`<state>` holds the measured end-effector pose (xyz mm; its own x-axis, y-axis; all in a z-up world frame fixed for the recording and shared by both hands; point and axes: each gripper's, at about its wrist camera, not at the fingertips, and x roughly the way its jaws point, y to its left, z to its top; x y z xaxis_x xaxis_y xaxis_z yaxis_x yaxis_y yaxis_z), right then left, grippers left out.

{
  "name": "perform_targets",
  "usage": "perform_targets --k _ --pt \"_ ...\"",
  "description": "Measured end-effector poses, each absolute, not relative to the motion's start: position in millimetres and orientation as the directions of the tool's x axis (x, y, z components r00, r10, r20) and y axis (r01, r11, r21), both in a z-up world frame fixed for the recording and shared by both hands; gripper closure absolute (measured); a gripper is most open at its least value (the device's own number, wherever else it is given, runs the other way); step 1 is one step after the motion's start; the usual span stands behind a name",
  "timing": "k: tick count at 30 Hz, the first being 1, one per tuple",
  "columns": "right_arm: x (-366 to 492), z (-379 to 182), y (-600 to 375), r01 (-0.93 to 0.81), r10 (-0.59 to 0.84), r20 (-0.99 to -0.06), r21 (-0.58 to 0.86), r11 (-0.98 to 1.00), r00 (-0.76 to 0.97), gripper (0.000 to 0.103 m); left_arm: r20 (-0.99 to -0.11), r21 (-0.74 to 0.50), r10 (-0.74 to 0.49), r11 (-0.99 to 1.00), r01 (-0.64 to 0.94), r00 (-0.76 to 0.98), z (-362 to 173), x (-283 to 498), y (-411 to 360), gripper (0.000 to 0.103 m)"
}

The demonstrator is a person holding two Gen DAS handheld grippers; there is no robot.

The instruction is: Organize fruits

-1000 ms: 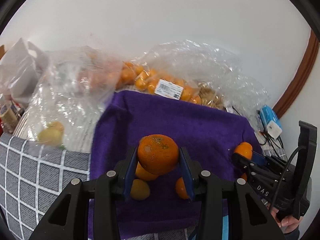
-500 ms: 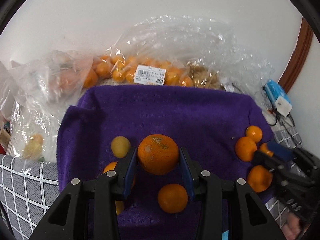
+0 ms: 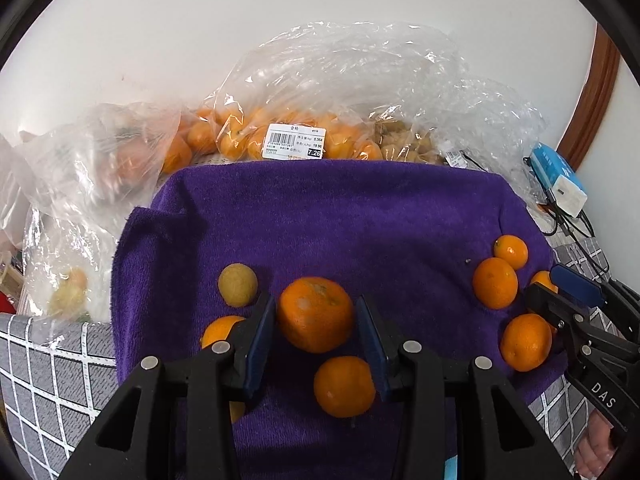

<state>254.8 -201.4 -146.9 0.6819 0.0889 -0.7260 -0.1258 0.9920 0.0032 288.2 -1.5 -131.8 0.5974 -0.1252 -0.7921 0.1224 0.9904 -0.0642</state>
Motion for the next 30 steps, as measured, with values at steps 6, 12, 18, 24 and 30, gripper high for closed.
perform_targets --k 6,12,18,24,30 --pt "253.5 -144.9 -200.7 -0.127 0.097 -0.731 0.014 0.992 0.675 0.058 -0.772 -0.115 -0.161 0.987 0.114 0.614 -122.9 277.6 1.0 0.051" --pt "242.3 -137.8 -198.7 -0.107 0.062 -0.735 -0.015 0.994 0.675 0.058 -0.765 -0.103 -0.133 0.991 0.084 0.630 -108.7 260.4 14.9 0.046" --pt "217.1 -119.2 -200.8 -0.078 0.056 -0.728 0.003 0.997 0.683 0.058 -0.762 -0.095 -0.103 0.994 0.047 0.639 -96.4 226.5 28.5 0.044" --pt "182.3 -97.1 -209.2 -0.044 0.049 -0.725 0.026 0.999 0.687 0.058 -0.742 -0.070 -0.072 0.997 0.030 0.666 -78.1 182.6 34.8 0.039" --pt "137.0 -80.6 -218.7 -0.011 0.020 -0.711 0.017 1.000 0.703 0.050 -0.691 -0.058 -0.061 0.998 0.029 0.720 -55.3 133.3 29.4 0.024"
